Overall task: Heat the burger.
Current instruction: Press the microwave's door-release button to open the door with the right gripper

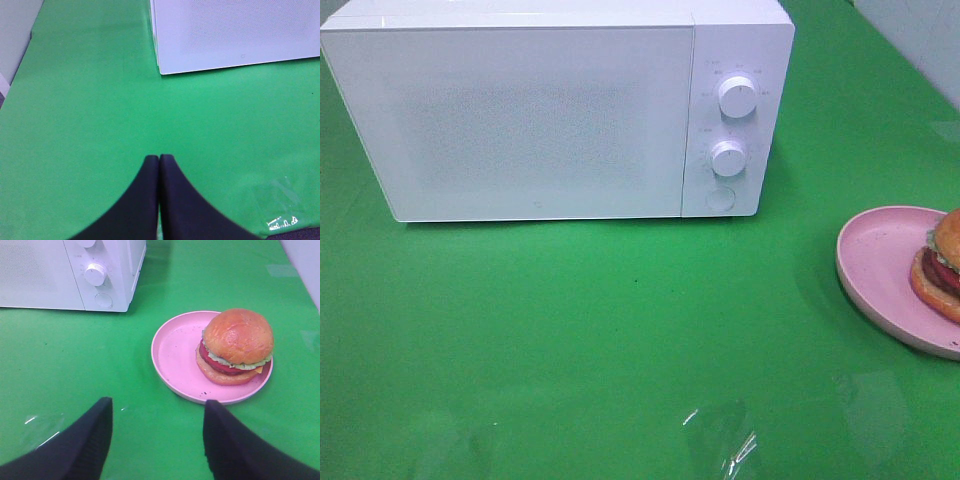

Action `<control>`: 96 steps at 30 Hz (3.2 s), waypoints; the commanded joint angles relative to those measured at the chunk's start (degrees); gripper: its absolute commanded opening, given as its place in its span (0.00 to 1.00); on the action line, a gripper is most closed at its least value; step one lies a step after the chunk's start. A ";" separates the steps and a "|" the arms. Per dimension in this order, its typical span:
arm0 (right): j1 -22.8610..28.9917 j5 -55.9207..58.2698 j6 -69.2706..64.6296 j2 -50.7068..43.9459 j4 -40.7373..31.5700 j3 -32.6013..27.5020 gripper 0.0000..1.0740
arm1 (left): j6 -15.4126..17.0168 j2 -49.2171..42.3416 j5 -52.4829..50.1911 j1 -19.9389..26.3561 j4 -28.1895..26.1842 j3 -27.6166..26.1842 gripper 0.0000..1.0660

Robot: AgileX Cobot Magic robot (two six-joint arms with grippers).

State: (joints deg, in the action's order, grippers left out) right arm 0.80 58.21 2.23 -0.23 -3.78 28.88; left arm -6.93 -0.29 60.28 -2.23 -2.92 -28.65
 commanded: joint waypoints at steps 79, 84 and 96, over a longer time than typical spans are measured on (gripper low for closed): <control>0.06 -36.27 -0.06 33.86 -0.11 1.43 0.47 | 0.29 -1.49 -0.69 0.11 0.11 0.11 0.00; 0.06 -45.21 -0.06 44.00 0.11 1.43 0.34 | 0.29 -1.49 -0.69 0.11 0.11 0.11 0.00; 0.06 -67.04 -0.06 62.17 0.11 1.43 0.00 | 0.29 -1.49 -0.69 0.11 0.11 0.11 0.00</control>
State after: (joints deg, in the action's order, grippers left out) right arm 0.80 -3.38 2.23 58.67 -4.01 30.08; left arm -6.93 -0.29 60.28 -2.23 -2.92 -28.65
